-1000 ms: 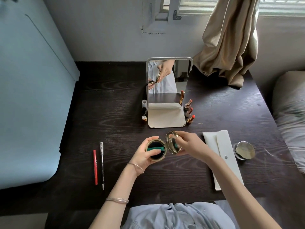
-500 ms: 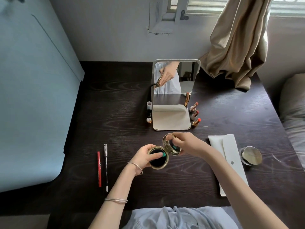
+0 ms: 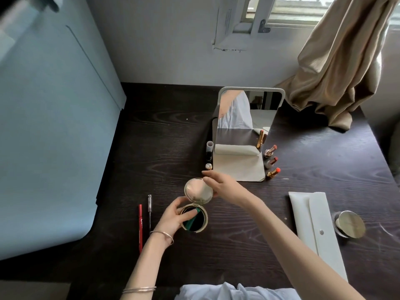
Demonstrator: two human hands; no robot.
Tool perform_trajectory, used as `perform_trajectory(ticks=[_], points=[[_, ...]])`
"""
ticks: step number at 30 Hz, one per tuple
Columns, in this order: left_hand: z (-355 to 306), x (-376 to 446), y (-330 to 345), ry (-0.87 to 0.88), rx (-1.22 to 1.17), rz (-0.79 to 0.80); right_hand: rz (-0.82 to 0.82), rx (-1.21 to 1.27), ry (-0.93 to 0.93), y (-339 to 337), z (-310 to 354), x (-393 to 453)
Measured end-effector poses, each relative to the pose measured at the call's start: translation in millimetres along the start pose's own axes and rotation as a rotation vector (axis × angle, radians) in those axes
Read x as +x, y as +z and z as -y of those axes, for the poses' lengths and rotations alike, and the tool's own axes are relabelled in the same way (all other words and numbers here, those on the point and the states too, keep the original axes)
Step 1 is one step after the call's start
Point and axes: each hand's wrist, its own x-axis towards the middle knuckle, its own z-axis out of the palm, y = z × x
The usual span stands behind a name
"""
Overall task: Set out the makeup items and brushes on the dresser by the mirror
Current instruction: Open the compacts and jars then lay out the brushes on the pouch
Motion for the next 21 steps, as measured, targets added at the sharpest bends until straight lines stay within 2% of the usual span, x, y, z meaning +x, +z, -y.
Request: perform_trajectory(ticks=[4,8,11,14,21], points=[[-9.6,18.7,7.8,0.023,-0.162,-0.308,-0.037,0.076,0.111,13.1,-15.6,5.6],[-18.0,61.1,9.8,0.014,-0.195,-0.518,0.130,-0.049,0.223,18.0,-32.9,-0.9],[-18.9,90.1,6.6,-0.038,-0.122,-0.581,0.173,-0.056,0.264,18.5,-42.8,1.2],[-20.3,107.4,4.1,-0.063,0.066,-0.601,0.189,-0.050,0.282,16.4,-46.6,3.3],[-38.9,110.4,16.8,0.012,0.353,-0.736,0.165,-0.042,0.278,10.7,-53.5,12.3]])
